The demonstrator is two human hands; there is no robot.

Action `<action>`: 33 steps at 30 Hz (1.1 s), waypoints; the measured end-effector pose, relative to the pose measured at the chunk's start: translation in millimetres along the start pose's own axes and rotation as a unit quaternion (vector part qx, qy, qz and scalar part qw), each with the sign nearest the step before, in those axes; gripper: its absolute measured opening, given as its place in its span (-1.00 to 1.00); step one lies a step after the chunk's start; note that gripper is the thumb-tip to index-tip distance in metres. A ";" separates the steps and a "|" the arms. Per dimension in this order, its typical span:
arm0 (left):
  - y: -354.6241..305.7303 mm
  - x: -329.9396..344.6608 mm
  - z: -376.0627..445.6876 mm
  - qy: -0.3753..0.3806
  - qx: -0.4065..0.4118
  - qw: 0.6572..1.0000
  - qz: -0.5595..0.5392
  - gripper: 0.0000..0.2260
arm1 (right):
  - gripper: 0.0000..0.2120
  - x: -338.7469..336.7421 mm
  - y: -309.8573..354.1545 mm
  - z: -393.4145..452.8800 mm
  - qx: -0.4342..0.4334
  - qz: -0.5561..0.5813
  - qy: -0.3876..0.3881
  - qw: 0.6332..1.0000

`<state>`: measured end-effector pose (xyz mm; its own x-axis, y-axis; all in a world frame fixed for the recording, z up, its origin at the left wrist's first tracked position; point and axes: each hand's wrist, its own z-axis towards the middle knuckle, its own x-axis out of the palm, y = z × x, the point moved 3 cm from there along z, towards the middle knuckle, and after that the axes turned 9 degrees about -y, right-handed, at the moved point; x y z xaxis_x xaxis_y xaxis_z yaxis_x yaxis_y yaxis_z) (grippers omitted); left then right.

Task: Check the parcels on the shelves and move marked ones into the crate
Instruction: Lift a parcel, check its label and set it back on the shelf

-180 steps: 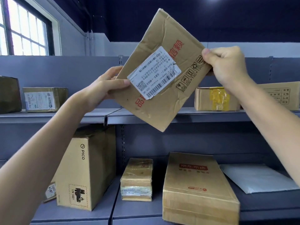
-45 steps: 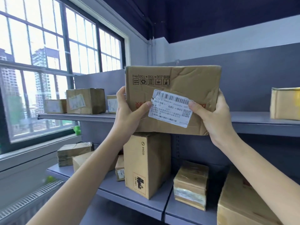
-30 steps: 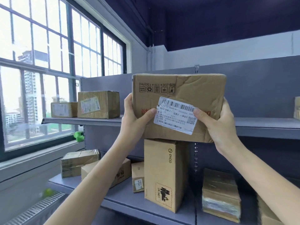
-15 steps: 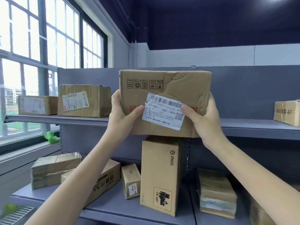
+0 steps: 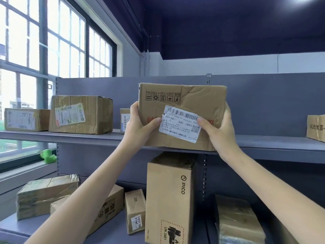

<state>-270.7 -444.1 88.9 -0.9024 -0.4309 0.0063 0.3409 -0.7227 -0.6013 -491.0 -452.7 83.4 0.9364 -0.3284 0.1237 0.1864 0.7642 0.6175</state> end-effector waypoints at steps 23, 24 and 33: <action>48.7 33.8 31.1 0.085 -0.023 0.996 -0.014 -0.42 | -0.34 12.4 -35.5 32.3 0.032 -0.048 -0.034 0.998; 48.9 33.8 30.4 0.083 -0.020 0.996 -0.015 -0.42 | -0.34 12.2 -35.9 32.7 0.031 -0.048 -0.035 0.998; 46.1 44.2 26.1 0.077 -0.002 0.997 -0.024 -0.44 | -0.40 4.2 -38.8 34.7 0.026 -0.037 -0.059 0.997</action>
<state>-288.0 -510.6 82.3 -0.9473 -0.3081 -0.0878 0.2961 -0.7377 -0.6067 -504.6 -503.0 86.9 0.8786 -0.4480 0.1652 0.2350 0.7068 0.6672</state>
